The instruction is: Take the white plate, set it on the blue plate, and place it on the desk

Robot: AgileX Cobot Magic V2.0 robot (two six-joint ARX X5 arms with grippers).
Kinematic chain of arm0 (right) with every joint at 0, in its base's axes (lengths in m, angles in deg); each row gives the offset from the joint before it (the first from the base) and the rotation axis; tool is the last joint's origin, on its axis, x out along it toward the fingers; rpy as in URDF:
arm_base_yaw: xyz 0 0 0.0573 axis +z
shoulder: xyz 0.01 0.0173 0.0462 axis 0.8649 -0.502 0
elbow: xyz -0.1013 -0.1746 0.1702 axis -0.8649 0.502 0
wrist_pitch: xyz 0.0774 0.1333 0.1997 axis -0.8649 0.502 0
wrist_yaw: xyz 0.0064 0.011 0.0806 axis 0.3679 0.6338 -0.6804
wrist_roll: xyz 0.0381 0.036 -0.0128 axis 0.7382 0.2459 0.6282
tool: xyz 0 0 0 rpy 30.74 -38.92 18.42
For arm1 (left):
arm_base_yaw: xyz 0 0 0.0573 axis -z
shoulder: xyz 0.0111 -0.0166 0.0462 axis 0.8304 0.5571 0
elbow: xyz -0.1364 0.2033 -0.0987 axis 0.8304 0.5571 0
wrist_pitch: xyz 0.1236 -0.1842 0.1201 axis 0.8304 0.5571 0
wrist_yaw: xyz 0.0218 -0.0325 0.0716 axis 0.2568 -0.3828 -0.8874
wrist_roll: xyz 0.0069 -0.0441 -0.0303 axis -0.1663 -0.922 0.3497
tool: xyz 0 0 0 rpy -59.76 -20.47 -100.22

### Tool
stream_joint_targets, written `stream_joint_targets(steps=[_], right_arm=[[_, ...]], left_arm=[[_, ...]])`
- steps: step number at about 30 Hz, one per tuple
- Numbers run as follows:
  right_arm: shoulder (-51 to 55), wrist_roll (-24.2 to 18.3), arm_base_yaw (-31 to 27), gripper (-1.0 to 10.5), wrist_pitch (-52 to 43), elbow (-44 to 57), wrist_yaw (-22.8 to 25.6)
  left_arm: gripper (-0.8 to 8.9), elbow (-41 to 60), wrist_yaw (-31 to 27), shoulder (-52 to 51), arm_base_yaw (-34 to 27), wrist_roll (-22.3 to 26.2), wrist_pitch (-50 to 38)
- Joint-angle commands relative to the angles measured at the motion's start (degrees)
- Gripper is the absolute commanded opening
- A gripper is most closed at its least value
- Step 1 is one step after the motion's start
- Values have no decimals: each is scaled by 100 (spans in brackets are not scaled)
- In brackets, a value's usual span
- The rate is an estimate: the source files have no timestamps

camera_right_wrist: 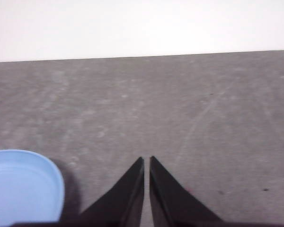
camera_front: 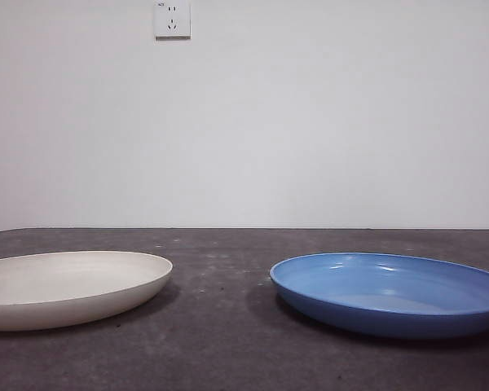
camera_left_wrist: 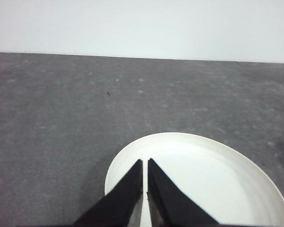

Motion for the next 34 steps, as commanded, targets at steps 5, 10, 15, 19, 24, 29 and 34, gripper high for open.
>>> stream_joint_targets(steps=[5, 10, 15, 19, 24, 29, 34], right_arm=[[-2, 1016, -4, 11, -24, -479, 26], [-249, 1587, -4, 11, 212, -1078, 7], [-704, 1755, -2, 11, 769, -1773, -348], [-1193, 1762, 26, 11, 1268, -2398, -883], [-1690, 1759, 321, 11, 1777, -3042, -1119], [-2129, 1711, 859, 11, 2341, -3641, -1305], [-2500, 1515, 1270, 11, 2855, -4181, -1703]], left_arm=[[16, -168, -236, 13, 4, -619, -63], [16, -551, -317, 22, 7, -1228, -61], [16, -1073, -315, 184, 4, -1637, 35], [16, -1770, -216, 525, 7, -1718, 778], [16, -2684, 59, 966, 44, -1580, 1360], [16, -3526, 313, 1429, 273, -1587, 1762], [16, -4087, 636, 1786, 496, -1663, 2170]])
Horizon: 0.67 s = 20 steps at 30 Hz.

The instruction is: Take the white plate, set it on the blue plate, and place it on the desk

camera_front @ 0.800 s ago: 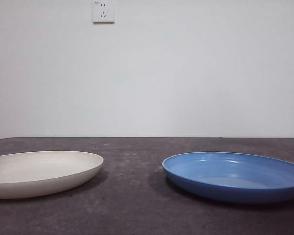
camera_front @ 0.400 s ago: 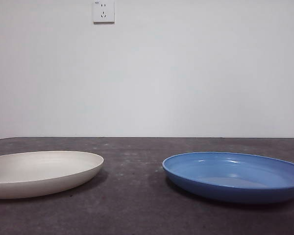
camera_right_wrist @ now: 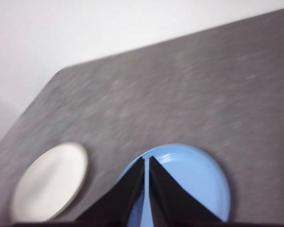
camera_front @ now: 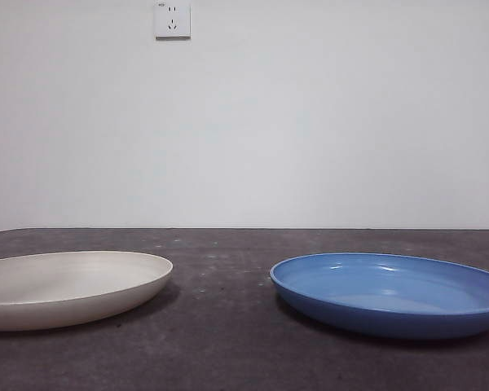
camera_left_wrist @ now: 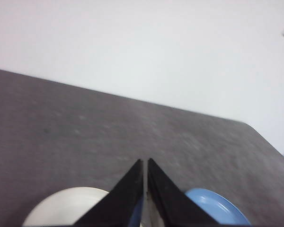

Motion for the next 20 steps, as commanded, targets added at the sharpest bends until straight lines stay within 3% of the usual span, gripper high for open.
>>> stream_joint_targets(steps=[1, 6, 11, 15, 20], right_arm=[[-197, -197, 155, 11, 229, -330, -221], [-365, -680, 293, 11, 479, -772, -925], [-365, -1003, 337, 11, 999, -1204, -1132], [-363, -1510, 339, 11, 1569, -1528, -1108], [-358, -1622, 339, 11, 1696, -1652, -1104]], left_arm=[[16, -293, 310, 221, 63, -46, 146], [16, -632, 1237, 682, 109, -11, 605], [16, -852, 2120, 929, 153, 186, 994], [16, -960, 2291, 986, 192, 404, 1174], [34, -968, 2293, 979, 219, 511, 1178]])
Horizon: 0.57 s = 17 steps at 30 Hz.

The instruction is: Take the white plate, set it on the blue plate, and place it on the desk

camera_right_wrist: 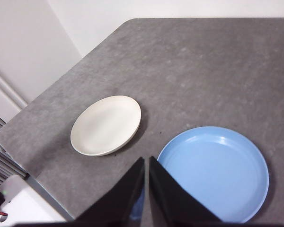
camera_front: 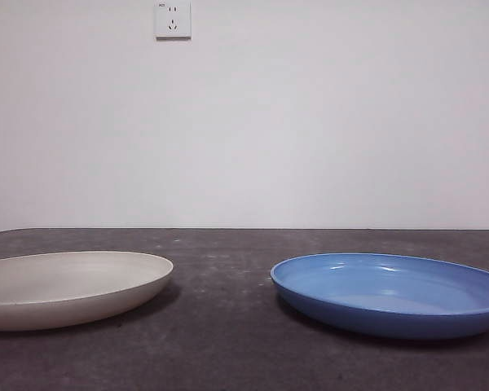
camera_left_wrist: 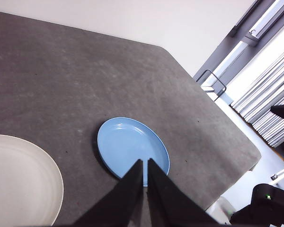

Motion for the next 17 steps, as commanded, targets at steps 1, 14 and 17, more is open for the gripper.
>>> stream_joint_targets(steps=[1, 14, 17], right_arm=[[-20, -190, 31, 11, -31, -116, -4], [-20, -166, 31, 576, -35, -116, 9], [-20, -166, 31, 576, -66, -116, 15]], left_arm=[[35, -92, 39, 22, 26, 166, -37], [715, -92, 22, 22, 177, 461, -57], [715, -92, 22, 22, 208, 455, -52]])
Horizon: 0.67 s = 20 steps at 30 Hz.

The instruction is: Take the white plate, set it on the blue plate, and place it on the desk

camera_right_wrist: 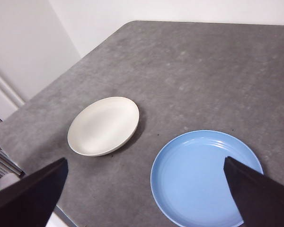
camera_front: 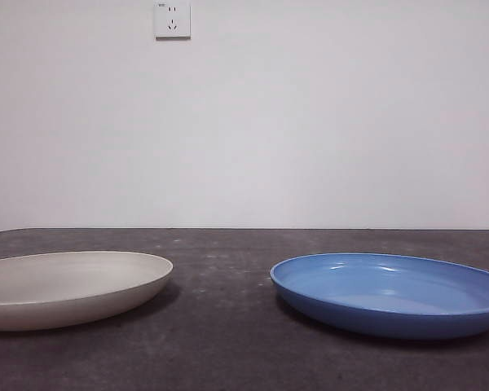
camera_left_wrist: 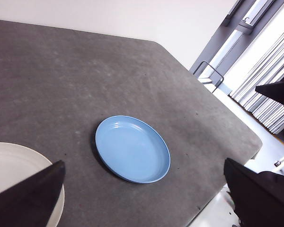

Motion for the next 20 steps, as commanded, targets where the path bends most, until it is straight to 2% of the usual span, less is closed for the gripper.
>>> stream_joint_targets(steps=[1, 8, 13, 18, 20], right_arm=[[-20, -57, 31, 576, -90, -94, 0], [-20, -13, 31, 576, -98, -94, -15], [-20, 28, 31, 576, -92, -94, -17], [-20, 33, 31, 576, -61, -94, -17], [-20, 31, 31, 576, -48, -94, -15]], left_arm=[[715, -92, 22, 22, 37, 70, -31], [712, -168, 20, 221, 7, -584, 103], [711, -516, 13, 979, -96, -470, 695], [710, -960, -605, 1851, -326, -170, 1241], [710, -1075, -682, 2159, -415, -116, 1351]])
